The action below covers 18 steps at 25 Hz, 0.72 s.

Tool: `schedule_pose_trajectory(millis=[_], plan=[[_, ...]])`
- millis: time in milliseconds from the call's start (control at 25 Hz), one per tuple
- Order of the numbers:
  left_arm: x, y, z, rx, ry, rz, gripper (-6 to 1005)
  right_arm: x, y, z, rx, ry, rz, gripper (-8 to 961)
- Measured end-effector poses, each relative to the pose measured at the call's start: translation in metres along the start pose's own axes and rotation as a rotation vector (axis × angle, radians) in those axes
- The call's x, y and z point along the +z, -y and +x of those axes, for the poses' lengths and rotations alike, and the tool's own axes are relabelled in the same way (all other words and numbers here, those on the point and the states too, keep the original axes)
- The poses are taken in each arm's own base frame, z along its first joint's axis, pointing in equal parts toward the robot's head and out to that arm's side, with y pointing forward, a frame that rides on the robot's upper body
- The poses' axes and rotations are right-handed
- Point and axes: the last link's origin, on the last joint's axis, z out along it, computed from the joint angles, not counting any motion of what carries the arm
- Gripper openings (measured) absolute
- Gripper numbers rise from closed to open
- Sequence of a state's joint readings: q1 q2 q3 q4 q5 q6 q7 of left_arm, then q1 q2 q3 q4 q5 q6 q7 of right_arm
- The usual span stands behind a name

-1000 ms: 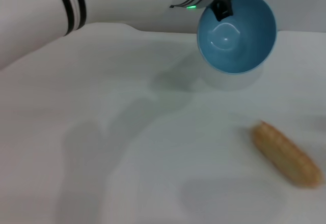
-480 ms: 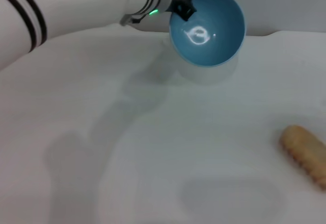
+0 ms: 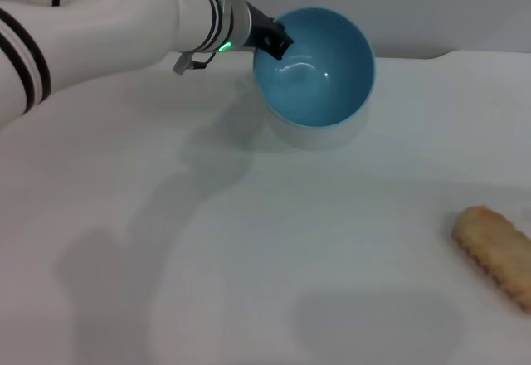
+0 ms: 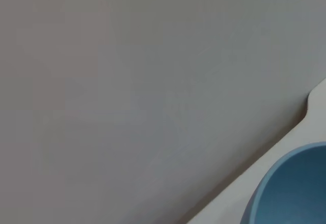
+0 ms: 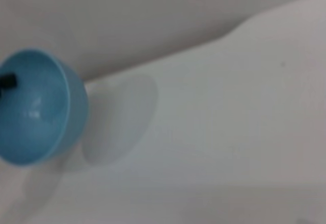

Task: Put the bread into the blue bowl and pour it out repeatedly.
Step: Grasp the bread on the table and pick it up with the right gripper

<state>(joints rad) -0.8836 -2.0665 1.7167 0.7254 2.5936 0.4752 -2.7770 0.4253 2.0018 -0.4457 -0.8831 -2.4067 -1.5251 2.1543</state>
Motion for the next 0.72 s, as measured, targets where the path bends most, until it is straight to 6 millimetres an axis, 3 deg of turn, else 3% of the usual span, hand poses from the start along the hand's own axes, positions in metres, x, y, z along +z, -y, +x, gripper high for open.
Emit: schedule_pose_trajectory(millis=[720], plan=[[0.001, -0.004, -0.007, -0.032, 0.007, -0.016, 0, 0.019, 0.004, 0.028, -0.022, -0.11, 0.008, 516]])
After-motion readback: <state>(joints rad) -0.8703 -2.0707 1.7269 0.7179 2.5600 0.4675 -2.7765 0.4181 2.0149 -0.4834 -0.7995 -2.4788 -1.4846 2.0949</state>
